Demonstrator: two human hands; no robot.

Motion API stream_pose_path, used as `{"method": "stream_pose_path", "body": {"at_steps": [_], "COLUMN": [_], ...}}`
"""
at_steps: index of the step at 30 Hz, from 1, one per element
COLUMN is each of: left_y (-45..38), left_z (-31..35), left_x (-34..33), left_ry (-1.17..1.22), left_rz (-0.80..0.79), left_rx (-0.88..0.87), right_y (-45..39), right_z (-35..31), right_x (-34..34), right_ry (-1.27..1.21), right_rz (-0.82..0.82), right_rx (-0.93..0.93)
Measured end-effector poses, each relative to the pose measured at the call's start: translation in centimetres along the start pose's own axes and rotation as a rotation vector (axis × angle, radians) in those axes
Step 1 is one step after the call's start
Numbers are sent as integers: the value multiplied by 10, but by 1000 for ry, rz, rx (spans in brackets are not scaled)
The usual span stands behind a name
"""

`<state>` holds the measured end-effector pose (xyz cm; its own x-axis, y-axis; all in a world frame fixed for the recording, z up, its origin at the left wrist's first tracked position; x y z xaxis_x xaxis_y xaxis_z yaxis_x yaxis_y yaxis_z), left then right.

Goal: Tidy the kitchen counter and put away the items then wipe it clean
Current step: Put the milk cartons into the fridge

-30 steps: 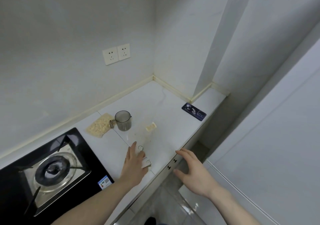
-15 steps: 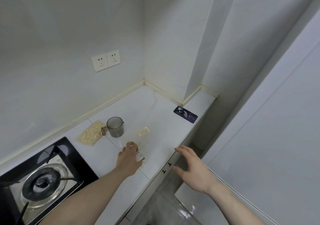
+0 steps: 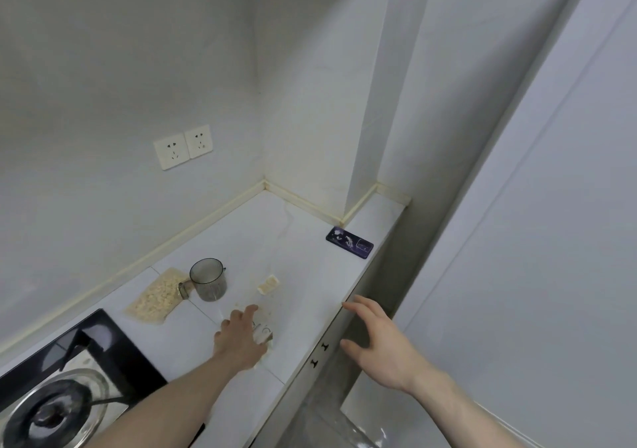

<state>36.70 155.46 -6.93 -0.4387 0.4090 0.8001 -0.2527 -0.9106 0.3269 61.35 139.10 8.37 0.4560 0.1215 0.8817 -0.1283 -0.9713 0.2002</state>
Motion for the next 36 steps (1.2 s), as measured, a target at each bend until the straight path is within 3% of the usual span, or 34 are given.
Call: {"method": "stream_pose_path", "body": {"at_steps": [8,14,20,23,30,36], "left_y": [1,16,31,39,47,57], "left_z": [15,84,173,204,236,239], "left_x": [10,63,139,169,196,198], "left_ry": [160,283,348,346,331,388], "left_rz": [49,67,144,192,193,155], "left_rx": [41,-211,-455,-535,-622,-639], "right_y": [7,4,-7,-14,-13,-21], "right_z": [4,3,-18,-20,-28,-32], "right_x": [14,52,123,139,150,146], "right_ry": [31,164,625,884,1469,1503], "right_rz": [23,128,315,249,-148,-126], "right_rx": [-13,17,77,-12,-215,-291]}}
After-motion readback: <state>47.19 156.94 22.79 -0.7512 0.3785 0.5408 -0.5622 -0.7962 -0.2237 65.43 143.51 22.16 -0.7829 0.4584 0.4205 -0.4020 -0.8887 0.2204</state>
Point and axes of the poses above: each hand's wrist, its own y-axis away from the middle knuckle, its own x-axis out of the back of the hand, z = x × y, the point moved 3 cm from there along -y, towards the middle knuckle, and after that the axes turned 11 degrees about y, right-handed, at the moved point
